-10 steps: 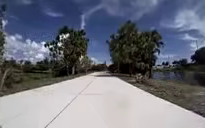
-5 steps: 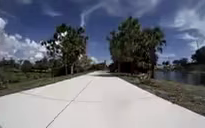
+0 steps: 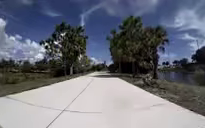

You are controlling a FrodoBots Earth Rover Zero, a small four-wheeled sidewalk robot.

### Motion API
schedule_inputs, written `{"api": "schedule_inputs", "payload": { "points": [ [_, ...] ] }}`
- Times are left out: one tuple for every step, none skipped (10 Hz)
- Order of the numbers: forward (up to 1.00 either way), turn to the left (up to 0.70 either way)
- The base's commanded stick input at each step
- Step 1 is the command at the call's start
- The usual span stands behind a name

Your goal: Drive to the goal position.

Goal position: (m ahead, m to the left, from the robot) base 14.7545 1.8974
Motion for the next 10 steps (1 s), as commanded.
{"api": "schedule_inputs", "payload": {
  "points": [
    [0.85, 0.00],
    [0.85, 0.00],
    [0.85, 0.00],
    [0.85, 0.00],
    [0.85, 0.00],
    [0.85, 0.00],
    [0.85, 0.00],
    [0.85, 0.00],
    [0.85, 0.00],
    [0.85, 0.00]
  ]
}}
